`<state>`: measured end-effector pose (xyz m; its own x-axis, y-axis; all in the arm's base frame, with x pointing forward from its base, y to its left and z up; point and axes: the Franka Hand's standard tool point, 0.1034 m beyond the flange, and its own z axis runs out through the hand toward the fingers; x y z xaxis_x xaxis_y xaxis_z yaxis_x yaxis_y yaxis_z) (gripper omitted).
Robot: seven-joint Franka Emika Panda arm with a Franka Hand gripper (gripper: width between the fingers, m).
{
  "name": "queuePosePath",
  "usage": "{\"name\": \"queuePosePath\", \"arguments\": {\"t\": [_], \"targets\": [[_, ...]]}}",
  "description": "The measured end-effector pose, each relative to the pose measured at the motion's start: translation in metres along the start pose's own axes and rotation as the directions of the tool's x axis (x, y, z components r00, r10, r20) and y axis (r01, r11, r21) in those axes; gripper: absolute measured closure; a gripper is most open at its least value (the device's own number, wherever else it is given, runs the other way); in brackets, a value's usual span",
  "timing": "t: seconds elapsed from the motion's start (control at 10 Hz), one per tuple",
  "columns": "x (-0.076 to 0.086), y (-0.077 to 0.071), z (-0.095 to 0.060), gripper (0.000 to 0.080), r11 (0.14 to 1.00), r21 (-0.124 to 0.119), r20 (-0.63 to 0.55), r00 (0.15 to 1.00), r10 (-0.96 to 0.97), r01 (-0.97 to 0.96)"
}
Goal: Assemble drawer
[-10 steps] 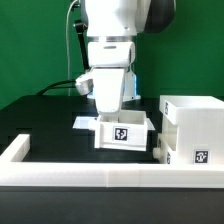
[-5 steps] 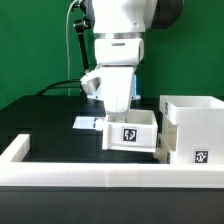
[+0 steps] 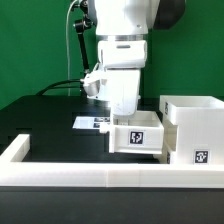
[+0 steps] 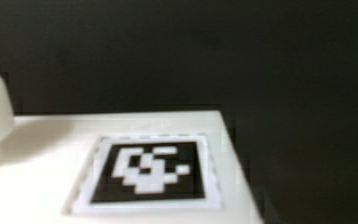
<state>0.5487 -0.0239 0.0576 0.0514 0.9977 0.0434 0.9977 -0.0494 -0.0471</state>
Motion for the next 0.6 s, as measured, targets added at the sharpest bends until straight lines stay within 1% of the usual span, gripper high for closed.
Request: {"name": "queuePosePath", "arguments": {"t": [0.2,0.4,0.5,0.6], "targets": [[0.0,-0.0005,0.0005,0.0757,1.0,0.001,0.0,1.0,-0.009,0.009],[0.003,-0.0039,0.0027,0.0757,0.998,0.006,-0.003,0.998,-0.055,0.055],[0.0033,-0.0046,0.0031,0.0757,0.998,0.0,-0.003,0.998,-0.065,0.065],[0.0047,-0.0034,0.0035,0.0757,0.997,-0.033,-0.005,0.998,-0.066,0.066]]}}
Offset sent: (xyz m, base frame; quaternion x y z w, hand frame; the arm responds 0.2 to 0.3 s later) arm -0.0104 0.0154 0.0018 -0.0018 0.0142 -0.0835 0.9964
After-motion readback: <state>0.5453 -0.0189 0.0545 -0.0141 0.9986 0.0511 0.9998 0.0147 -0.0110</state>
